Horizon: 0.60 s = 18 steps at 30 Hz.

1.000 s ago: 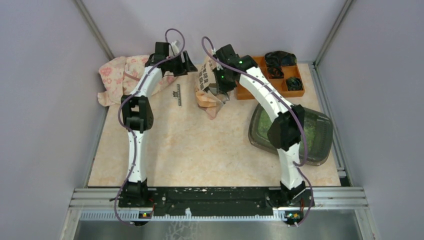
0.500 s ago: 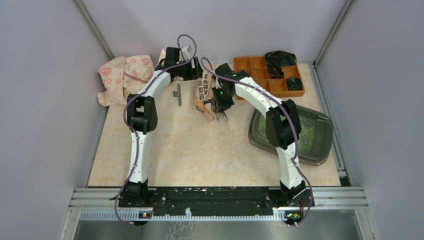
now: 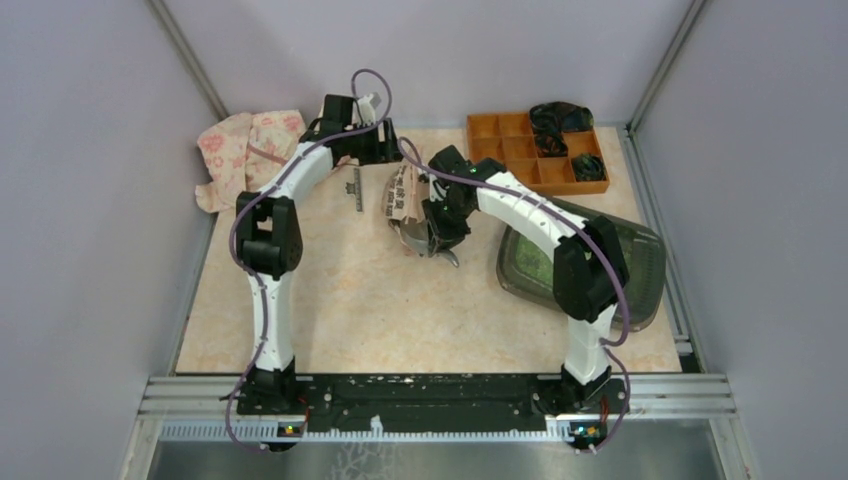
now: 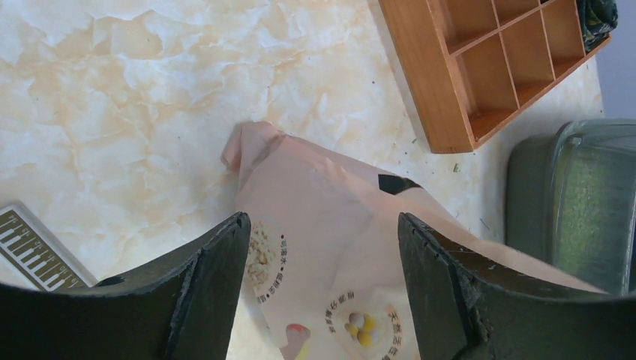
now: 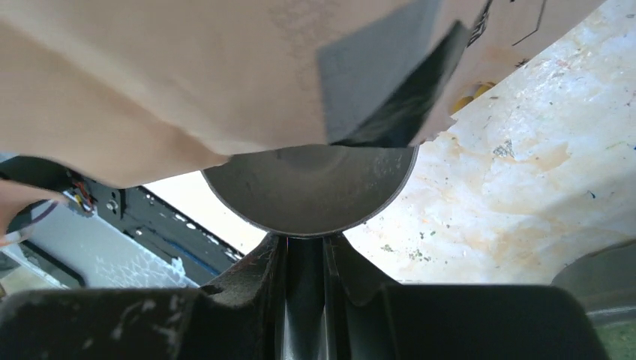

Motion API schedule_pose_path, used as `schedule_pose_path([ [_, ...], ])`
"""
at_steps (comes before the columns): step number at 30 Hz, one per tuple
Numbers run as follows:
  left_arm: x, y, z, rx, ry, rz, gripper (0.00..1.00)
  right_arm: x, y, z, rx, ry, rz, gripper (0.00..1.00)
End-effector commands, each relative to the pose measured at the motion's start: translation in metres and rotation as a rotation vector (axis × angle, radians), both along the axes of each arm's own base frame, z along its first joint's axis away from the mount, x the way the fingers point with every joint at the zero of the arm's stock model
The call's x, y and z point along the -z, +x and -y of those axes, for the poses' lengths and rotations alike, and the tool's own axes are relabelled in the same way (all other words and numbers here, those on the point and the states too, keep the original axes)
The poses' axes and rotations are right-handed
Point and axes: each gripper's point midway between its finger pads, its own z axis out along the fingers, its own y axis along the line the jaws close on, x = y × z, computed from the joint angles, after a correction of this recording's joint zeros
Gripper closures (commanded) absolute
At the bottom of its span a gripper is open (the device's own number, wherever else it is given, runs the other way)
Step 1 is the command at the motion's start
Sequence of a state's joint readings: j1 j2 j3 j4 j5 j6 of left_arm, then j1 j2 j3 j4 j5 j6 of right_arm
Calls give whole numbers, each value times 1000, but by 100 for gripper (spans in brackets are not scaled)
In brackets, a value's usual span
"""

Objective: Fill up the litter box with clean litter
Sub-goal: 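Scoop the cat litter from the cat litter bag.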

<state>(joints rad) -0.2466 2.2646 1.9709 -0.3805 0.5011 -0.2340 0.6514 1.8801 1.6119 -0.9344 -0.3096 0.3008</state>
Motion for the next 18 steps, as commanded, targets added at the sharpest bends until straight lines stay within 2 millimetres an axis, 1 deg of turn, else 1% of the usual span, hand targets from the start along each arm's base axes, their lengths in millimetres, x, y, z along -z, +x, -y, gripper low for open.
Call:
schedule_pose_path([
  [1,-12,-9,3,40,3,30,22,-38,25,-10,37,68,43,100],
  [4,-12,-5,5,41,3,32,22,-31,43,-10,60,58,-16,100],
  [7,-8,-2,7,49,-7,23,22,-18,54,-9,59,16,-63,100],
  [9,-4,-1,9,53,-10,14,22,-9,55,-9,52,-5,-94,100],
  [10,-2,-1,10,58,-14,9,22,-2,54,-8,52,-24,-113,100],
  [12,0,-1,11,63,-17,7,22,7,49,-3,49,-55,-143,100],
  [14,3,0,13,67,-19,4,22,12,45,2,53,-77,-155,100],
  [16,3,0,15,76,-33,1,22,14,49,4,73,-83,-146,100],
  [18,4,0,19,89,-51,-3,22,19,59,3,99,-85,-142,100],
])
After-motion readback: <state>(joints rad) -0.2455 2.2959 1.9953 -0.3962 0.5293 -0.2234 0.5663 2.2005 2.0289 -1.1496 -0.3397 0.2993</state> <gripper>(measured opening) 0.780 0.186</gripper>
